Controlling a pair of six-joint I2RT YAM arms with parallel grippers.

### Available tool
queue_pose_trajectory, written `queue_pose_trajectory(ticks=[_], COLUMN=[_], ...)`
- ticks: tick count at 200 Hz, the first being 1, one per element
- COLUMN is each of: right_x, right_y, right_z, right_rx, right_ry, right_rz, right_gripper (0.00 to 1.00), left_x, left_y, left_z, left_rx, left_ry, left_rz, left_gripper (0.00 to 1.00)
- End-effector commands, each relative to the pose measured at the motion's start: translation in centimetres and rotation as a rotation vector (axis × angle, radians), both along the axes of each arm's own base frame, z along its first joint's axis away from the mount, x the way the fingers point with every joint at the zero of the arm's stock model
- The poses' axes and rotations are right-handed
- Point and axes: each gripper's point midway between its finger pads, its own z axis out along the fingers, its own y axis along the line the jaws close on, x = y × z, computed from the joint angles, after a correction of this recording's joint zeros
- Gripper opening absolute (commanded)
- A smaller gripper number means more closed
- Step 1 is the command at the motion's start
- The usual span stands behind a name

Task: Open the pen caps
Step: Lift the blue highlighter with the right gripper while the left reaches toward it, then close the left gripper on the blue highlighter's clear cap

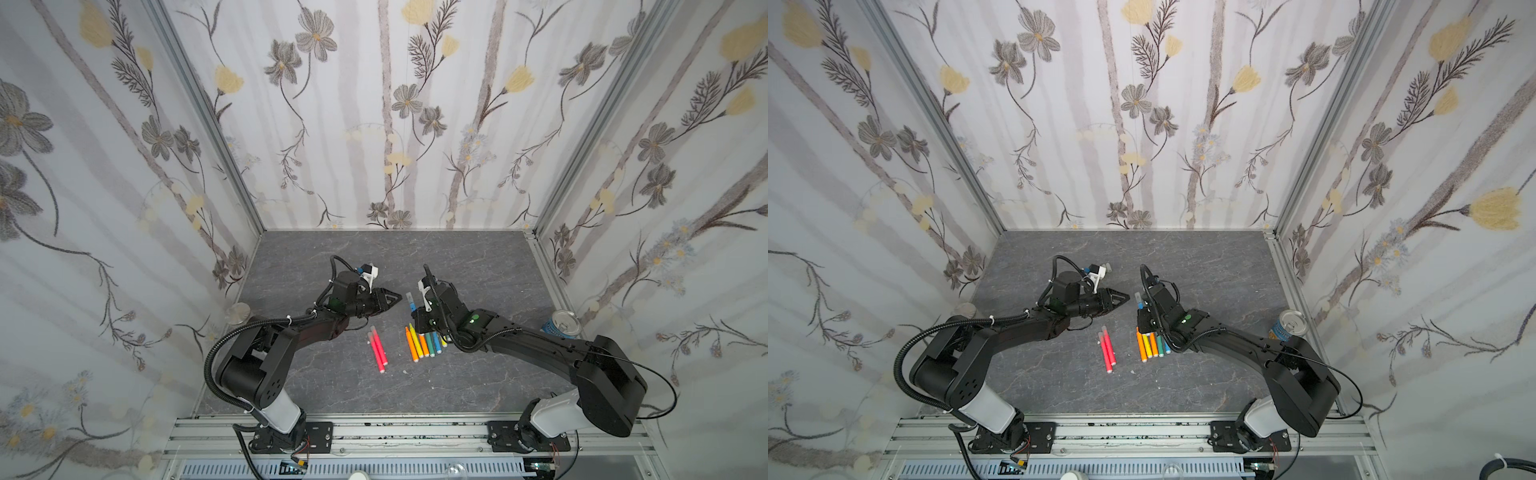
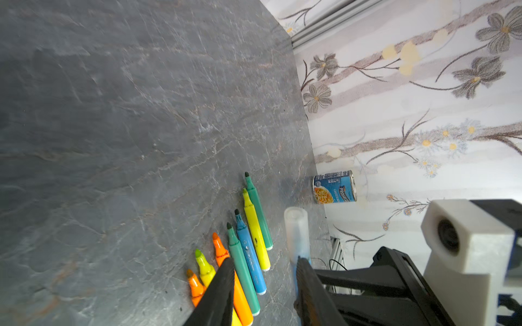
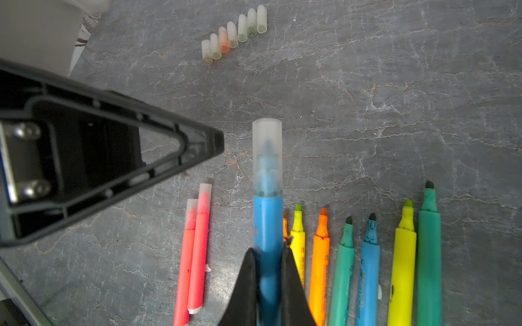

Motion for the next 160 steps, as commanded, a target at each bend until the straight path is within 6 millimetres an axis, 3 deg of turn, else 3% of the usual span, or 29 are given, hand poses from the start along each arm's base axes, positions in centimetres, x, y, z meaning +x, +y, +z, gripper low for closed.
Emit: queue_pose_trajectory(ticks=[1, 39, 160], right_x=[0.8, 1.1, 0.7], right_y=[0.1, 0.2, 0.7], right_z=[1.0, 1.1, 1.1], right_rx=[0.040, 0.051, 0.110], right_ry=[-0.034, -0.057, -0.059], right_rz=[0.018, 0.024, 0.037], right_gripper=[0.00, 0.00, 0.00], left_x=[0.1, -0.4, 0.5], left_y=[-1.2, -3.2, -3.7], left_z=[1.4, 1.5, 0.6], left_rx=[-0.033, -0.038, -0.030], left_ry=[-0.035, -0.036, -0.042], left_rz=[0.020, -0.006, 0.006], left_gripper=[0.37, 0.37, 0.31])
